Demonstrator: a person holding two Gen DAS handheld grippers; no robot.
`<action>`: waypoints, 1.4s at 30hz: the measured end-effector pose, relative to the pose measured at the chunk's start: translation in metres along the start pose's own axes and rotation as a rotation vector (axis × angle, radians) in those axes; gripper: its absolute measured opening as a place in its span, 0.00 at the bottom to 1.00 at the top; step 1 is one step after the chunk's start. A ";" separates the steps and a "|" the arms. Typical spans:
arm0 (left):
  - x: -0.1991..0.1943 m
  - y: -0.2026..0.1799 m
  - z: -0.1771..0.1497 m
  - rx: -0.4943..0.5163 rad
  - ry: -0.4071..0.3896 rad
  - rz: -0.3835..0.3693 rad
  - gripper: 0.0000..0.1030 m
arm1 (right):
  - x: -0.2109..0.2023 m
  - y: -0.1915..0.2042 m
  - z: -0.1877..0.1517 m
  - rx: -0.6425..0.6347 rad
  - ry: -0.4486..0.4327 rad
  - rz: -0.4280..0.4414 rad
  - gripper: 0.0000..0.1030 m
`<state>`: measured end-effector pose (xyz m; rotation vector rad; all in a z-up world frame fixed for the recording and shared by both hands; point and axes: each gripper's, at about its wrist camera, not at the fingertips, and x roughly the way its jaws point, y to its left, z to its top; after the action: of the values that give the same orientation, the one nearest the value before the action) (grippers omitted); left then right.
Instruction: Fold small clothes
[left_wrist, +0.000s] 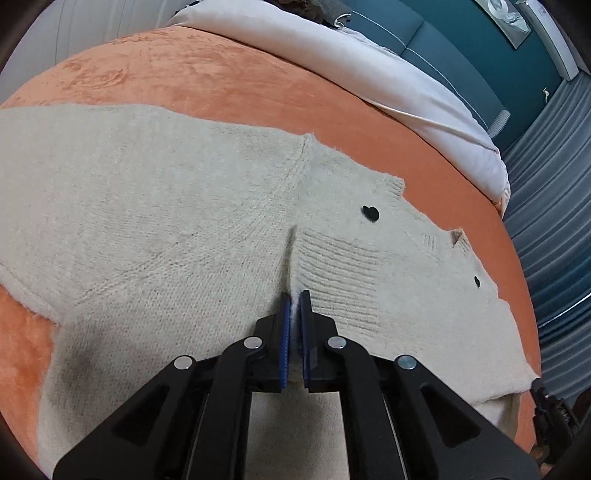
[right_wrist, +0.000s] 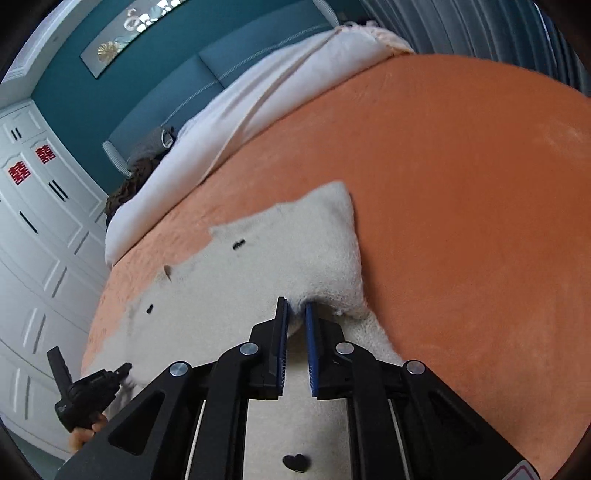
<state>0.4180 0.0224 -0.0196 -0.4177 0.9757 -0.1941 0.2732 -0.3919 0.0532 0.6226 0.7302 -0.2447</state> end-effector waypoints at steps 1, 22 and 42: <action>0.000 0.001 -0.001 -0.007 -0.001 -0.002 0.04 | 0.001 0.012 0.004 -0.043 -0.011 0.002 0.09; -0.152 0.307 0.073 -0.512 -0.305 0.328 0.34 | 0.069 0.062 -0.078 -0.361 0.085 -0.158 0.25; -0.131 -0.087 0.073 0.190 -0.245 -0.254 0.03 | 0.053 0.030 -0.083 -0.251 0.076 -0.029 0.26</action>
<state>0.4092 0.0073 0.1532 -0.3795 0.6550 -0.4515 0.2796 -0.3174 -0.0176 0.3845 0.8290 -0.1532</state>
